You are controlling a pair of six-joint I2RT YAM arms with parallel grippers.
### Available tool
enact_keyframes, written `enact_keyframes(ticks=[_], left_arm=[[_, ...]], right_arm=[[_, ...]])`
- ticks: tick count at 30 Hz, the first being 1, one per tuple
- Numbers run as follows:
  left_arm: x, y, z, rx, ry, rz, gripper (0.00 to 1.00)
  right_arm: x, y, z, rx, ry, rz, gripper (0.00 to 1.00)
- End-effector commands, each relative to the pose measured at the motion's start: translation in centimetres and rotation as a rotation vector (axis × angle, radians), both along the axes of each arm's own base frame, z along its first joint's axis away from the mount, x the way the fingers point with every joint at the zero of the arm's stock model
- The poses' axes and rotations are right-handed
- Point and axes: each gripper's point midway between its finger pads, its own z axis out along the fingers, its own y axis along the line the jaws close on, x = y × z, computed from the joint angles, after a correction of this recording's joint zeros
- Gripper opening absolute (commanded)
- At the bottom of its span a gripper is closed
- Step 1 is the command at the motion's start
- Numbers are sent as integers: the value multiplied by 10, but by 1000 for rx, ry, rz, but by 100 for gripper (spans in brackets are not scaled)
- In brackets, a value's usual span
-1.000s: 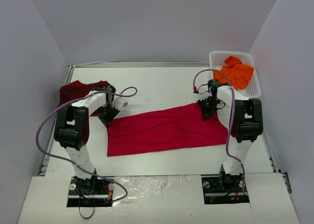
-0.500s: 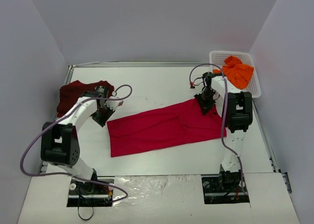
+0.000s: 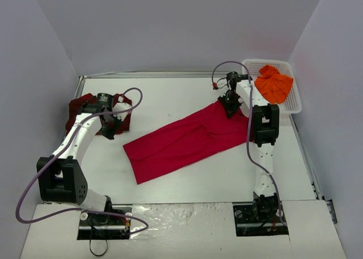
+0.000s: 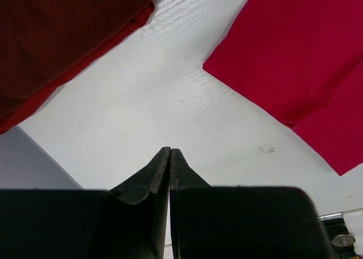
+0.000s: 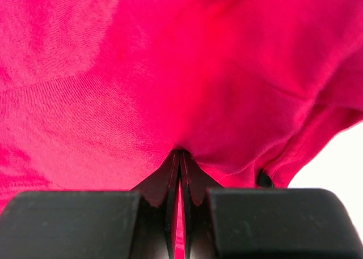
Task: Fold and stack the t-shirts
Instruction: Rotate the tshirt 90 degrees
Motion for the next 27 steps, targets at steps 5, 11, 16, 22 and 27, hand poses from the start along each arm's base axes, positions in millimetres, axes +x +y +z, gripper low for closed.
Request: enact_keyframes(ticks=[5,11,16,22,27], left_arm=[[2,4,20,-3,-42,14,2],[6,12,22,16,-40,44,2],[10,15,20,26,-30,62,2],[6,17,10,37,6,81,2],[2,23,7,46,10,96,2]], right_arm=[[62,34,-62,35,-103,70,0],[106,58,-50,31,-243,113,0],[132,98,-32,37,-389,191,1],[154,161,-5,40,-580,318,9],[158,195,8,34,-664,389,16]])
